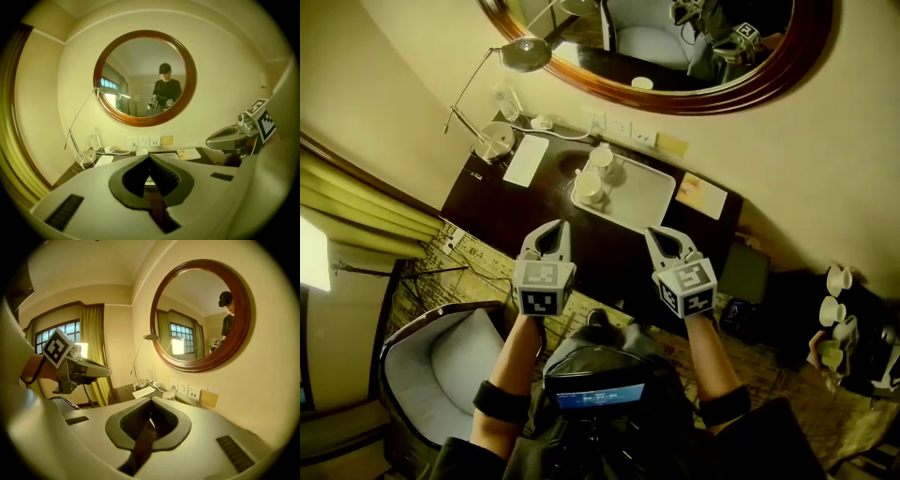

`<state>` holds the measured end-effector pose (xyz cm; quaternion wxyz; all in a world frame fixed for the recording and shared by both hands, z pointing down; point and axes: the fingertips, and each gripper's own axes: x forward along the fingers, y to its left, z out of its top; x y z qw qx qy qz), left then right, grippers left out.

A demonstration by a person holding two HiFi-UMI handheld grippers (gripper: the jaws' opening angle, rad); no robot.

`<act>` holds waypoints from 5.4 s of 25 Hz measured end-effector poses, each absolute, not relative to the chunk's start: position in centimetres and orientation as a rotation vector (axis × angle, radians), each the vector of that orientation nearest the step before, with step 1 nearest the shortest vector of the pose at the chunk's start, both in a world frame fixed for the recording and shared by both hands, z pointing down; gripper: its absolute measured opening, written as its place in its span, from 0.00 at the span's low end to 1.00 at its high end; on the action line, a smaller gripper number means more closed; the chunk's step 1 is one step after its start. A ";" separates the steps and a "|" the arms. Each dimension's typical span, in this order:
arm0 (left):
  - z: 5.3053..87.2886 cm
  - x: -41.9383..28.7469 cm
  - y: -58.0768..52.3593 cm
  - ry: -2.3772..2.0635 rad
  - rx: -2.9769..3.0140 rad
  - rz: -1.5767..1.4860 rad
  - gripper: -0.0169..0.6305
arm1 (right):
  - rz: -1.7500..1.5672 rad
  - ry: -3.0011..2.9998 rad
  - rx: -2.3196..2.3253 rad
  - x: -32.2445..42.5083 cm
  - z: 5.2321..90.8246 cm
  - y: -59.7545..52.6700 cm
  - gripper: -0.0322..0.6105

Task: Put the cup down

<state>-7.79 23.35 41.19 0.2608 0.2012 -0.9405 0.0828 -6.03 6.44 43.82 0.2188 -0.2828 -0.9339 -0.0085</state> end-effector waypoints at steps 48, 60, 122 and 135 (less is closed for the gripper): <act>49.2 -12.6 24.4 -2.451 0.582 0.172 0.03 | -0.180 -2.270 -0.831 -20.2 63.1 17.4 0.80; 51.6 -15.1 25.2 -2.449 0.476 0.096 0.03 | -0.222 -2.223 -0.837 -24.9 69.0 20.6 0.87; 52.6 -10.4 3.1 -2.225 0.985 0.232 0.03 | 0.021 -2.275 -0.113 -11.5 72.2 -15.3 0.73; 51.6 -10.4 3.8 -2.260 0.981 0.205 0.03 | -0.086 -2.281 -0.043 -10.3 71.5 -15.6 0.79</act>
